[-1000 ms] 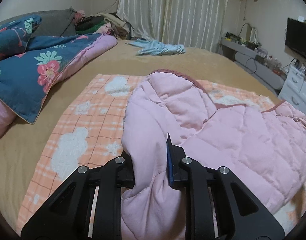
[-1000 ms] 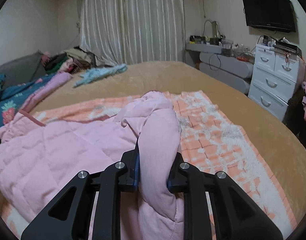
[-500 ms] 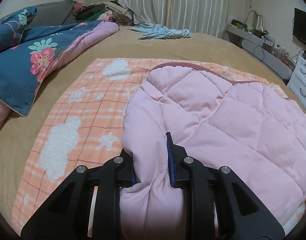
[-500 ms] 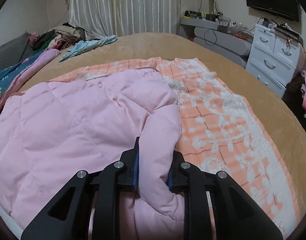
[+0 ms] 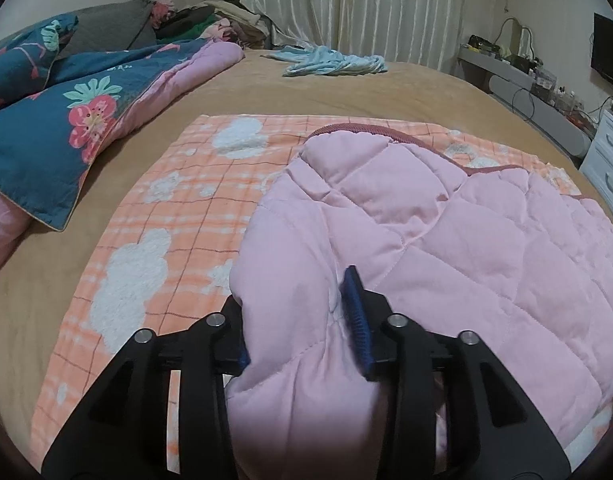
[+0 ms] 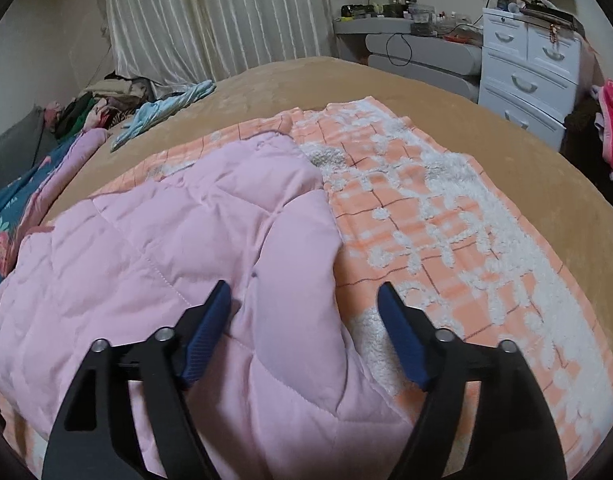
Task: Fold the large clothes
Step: 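Open both tools and pull them back from the folded coat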
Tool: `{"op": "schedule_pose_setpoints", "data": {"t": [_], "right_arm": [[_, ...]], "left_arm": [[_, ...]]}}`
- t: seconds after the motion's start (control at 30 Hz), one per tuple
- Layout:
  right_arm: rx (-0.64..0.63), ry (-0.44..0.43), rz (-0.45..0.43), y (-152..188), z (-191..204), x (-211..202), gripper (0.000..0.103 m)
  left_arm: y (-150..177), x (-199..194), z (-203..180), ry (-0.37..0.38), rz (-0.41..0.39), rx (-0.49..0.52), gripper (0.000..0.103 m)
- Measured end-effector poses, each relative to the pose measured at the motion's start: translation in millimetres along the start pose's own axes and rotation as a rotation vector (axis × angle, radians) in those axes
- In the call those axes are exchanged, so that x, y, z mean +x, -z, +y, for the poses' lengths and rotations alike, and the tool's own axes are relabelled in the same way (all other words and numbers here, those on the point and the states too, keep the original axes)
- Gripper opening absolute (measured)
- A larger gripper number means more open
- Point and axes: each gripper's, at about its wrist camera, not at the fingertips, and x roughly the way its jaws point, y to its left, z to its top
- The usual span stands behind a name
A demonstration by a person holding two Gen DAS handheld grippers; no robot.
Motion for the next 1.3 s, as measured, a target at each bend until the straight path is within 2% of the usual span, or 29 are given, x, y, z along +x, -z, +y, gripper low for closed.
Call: {"op": "schedule_pose_setpoints", "data": {"t": [0.1, 0.23, 0.3, 0.37, 0.5, 0.73, 1.3], "right_arm": [[0.005, -0.008, -0.027, -1.0, 1.5, -9.6, 0.088], [0.018, -0.028, -0.058, -2.8, 1.9, -22.5, 0.097], [0.02, -0.039, -0.073, -3.3, 2.4, -30.1, 0.098], [0.023, -0.047, -0.084, -3.7, 4.2, -37.0, 0.099], [0.033, -0.069, -0.109, -6.1, 5.8, -49.7, 0.099], [0.029, -0.1, -0.155, -10.1, 13.0, -72.7, 0.099], [-0.019, -0.134, -0.287, -4.4, 38.3, -155.0, 0.099]], "left_arm": [[-2.6, -7.5, 0.7, 0.021, -0.006, -0.012, 0.049], [-4.9, -18.8, -2.8, 0.032, -0.016, -0.013, 0.056], [-5.5, -26.3, -3.5, 0.049, -0.023, -0.021, 0.072], [-6.7, -33.9, -5.0, 0.056, -0.033, -0.019, 0.074], [-10.1, -50.6, -8.2, 0.057, -0.068, -0.014, 0.091], [-15.8, -79.3, -17.6, 0.069, -0.117, 0.005, 0.094], [-5.3, -122.7, -24.6, 0.105, -0.15, 0.012, 0.094]]}}
